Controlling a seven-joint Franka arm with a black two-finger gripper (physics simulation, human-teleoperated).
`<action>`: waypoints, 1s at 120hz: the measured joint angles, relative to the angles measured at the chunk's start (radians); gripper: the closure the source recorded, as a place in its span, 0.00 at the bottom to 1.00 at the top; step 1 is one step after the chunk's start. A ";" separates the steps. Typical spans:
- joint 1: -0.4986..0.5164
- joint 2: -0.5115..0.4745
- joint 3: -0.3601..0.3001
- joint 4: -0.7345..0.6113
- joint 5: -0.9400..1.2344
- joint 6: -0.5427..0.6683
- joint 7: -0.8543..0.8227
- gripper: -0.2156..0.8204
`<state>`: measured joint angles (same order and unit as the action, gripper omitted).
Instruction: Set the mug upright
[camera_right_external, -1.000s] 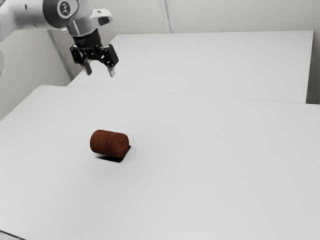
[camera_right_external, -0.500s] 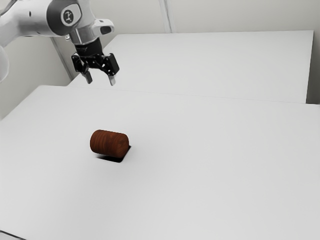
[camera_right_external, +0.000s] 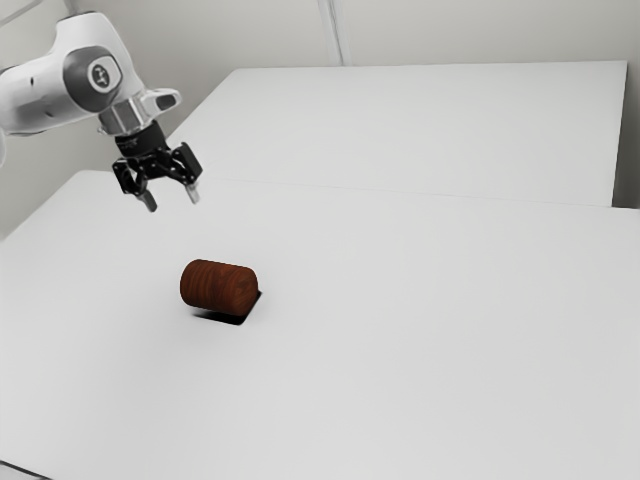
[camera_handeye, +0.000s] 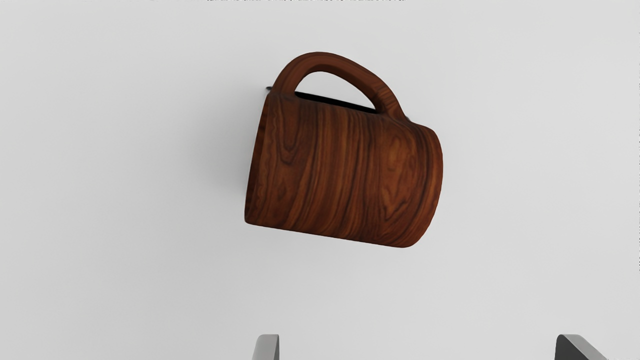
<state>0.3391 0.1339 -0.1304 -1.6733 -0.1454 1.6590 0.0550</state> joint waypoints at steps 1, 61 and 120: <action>0.002 0.001 0.000 -0.002 -0.004 0.002 0.008 0.21; 0.179 0.168 0.001 -0.043 -0.257 0.106 0.564 0.21; 0.251 0.321 0.007 -0.016 -0.446 0.046 0.861 0.21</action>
<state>0.5900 0.4551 -0.1238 -1.6890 -0.5910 1.7049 0.9157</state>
